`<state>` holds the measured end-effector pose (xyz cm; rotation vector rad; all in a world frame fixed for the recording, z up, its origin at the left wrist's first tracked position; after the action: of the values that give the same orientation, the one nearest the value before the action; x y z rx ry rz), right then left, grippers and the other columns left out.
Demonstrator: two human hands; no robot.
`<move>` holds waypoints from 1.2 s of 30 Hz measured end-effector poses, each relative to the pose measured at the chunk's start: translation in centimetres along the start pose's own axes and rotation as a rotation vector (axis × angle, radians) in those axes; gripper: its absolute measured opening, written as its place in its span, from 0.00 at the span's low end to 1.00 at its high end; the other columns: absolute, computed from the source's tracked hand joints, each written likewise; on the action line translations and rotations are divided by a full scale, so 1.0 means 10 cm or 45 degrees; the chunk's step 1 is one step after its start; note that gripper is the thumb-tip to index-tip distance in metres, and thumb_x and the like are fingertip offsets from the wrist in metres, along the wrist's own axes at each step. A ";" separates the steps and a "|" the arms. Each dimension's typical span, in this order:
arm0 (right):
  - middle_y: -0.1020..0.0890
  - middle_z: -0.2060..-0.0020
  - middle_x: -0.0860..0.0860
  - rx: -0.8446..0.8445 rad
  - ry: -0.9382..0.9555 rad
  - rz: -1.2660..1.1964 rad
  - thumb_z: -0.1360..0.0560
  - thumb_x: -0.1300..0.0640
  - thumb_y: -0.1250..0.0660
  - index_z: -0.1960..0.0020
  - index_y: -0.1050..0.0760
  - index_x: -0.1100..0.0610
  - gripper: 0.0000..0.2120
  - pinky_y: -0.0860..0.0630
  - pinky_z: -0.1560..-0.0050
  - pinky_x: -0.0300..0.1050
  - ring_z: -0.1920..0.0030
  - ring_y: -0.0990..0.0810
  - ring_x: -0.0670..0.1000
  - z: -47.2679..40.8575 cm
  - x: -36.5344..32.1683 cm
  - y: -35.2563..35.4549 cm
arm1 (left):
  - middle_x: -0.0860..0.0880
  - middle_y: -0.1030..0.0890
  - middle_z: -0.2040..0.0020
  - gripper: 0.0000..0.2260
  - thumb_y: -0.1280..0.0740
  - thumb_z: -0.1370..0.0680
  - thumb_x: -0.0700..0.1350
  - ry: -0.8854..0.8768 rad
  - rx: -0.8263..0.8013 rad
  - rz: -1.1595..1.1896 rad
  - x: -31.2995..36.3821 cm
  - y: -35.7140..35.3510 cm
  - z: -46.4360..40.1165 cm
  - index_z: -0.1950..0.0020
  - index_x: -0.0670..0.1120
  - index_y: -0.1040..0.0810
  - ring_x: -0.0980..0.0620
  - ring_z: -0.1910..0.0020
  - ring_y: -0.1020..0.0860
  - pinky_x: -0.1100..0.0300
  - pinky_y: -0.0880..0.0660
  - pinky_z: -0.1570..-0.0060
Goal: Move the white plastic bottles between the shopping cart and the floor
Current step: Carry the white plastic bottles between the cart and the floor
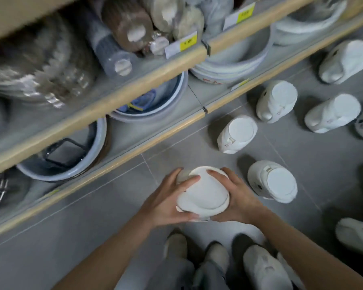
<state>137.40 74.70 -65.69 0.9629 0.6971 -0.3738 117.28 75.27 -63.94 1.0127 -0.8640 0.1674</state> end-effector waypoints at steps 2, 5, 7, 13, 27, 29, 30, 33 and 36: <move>0.39 0.30 0.51 0.002 0.023 -0.025 0.46 0.36 0.22 0.29 0.50 0.34 0.54 0.35 0.31 0.55 0.31 0.37 0.55 0.11 -0.49 0.53 | 0.50 0.50 0.25 0.39 0.33 0.34 0.68 0.009 0.021 -0.026 0.42 0.57 0.05 0.28 0.68 0.49 0.49 0.26 0.44 0.52 0.33 0.32; 0.39 0.32 0.45 0.025 0.009 -0.070 0.48 0.40 0.22 0.31 0.48 0.30 0.53 0.36 0.32 0.49 0.32 0.38 0.50 0.31 -1.19 1.28 | 0.47 0.48 0.24 0.36 0.34 0.33 0.67 -0.013 0.122 -0.074 1.03 1.32 0.15 0.29 0.66 0.46 0.47 0.26 0.41 0.53 0.35 0.32; 0.38 0.35 0.41 0.061 0.050 -0.084 0.51 0.37 0.26 0.34 0.47 0.27 0.51 0.38 0.37 0.38 0.36 0.37 0.45 0.43 -1.65 1.71 | 0.47 0.47 0.24 0.35 0.34 0.32 0.67 -0.052 0.239 -0.097 1.40 1.76 0.25 0.29 0.63 0.42 0.48 0.27 0.39 0.55 0.35 0.34; 0.31 0.35 0.43 0.198 0.312 -0.243 0.50 0.40 0.22 0.33 0.36 0.38 0.48 0.33 0.33 0.47 0.35 0.33 0.42 0.88 -2.76 2.62 | 0.47 0.46 0.24 0.34 0.37 0.32 0.69 -0.053 0.470 -0.126 2.32 2.71 0.69 0.29 0.63 0.43 0.52 0.25 0.47 0.56 0.42 0.30; 0.22 0.46 0.47 -0.040 0.473 -0.666 0.40 0.59 0.20 0.46 0.24 0.45 0.26 0.23 0.44 0.50 0.45 0.22 0.52 1.57 -4.81 2.30 | 0.55 0.28 0.39 0.30 0.41 0.31 0.68 0.357 1.204 0.255 2.98 3.49 2.90 0.33 0.56 0.30 0.57 0.42 0.28 0.70 0.31 0.44; 0.21 0.47 0.48 -0.101 0.527 -0.612 0.39 0.59 0.20 0.47 0.24 0.43 0.25 0.22 0.46 0.48 0.46 0.21 0.52 1.59 -5.11 2.08 | 0.53 0.27 0.40 0.25 0.39 0.30 0.67 0.379 1.261 0.302 2.92 3.54 3.27 0.36 0.61 0.30 0.55 0.43 0.26 0.72 0.29 0.47; 0.21 0.47 0.47 -0.131 0.552 -0.592 0.40 0.57 0.20 0.47 0.24 0.42 0.25 0.22 0.48 0.45 0.47 0.21 0.51 1.59 -5.27 1.96 | 0.52 0.27 0.40 0.22 0.37 0.30 0.67 0.395 1.285 0.336 2.87 3.57 3.47 0.37 0.64 0.31 0.53 0.43 0.25 0.67 0.26 0.46; 0.22 0.45 0.47 -0.252 0.630 -0.465 0.38 0.53 0.21 0.45 0.25 0.43 0.25 0.22 0.53 0.41 0.48 0.21 0.48 1.60 -5.76 1.55 | 0.52 0.27 0.39 0.23 0.36 0.30 0.67 0.464 1.338 0.323 2.71 3.63 4.07 0.37 0.64 0.32 0.51 0.43 0.25 0.55 0.23 0.44; 0.23 0.46 0.45 -0.370 0.677 -0.337 0.34 0.53 0.23 0.42 0.27 0.42 0.24 0.20 0.55 0.46 0.50 0.20 0.49 1.62 -6.26 1.05 | 0.50 0.28 0.39 0.30 0.35 0.34 0.68 0.546 1.440 0.300 2.52 3.68 4.70 0.35 0.58 0.31 0.53 0.43 0.26 0.63 0.24 0.46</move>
<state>104.06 65.94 -9.96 0.6925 1.3340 -0.2357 89.72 51.54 -10.28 1.8156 -0.4427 1.1225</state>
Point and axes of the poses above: each hand's wrist, its own z-axis away from the middle knuckle, its own y-axis out of the back of the hand, x = y × z, the point moved 5 cm from there along -z, towards the middle knuckle
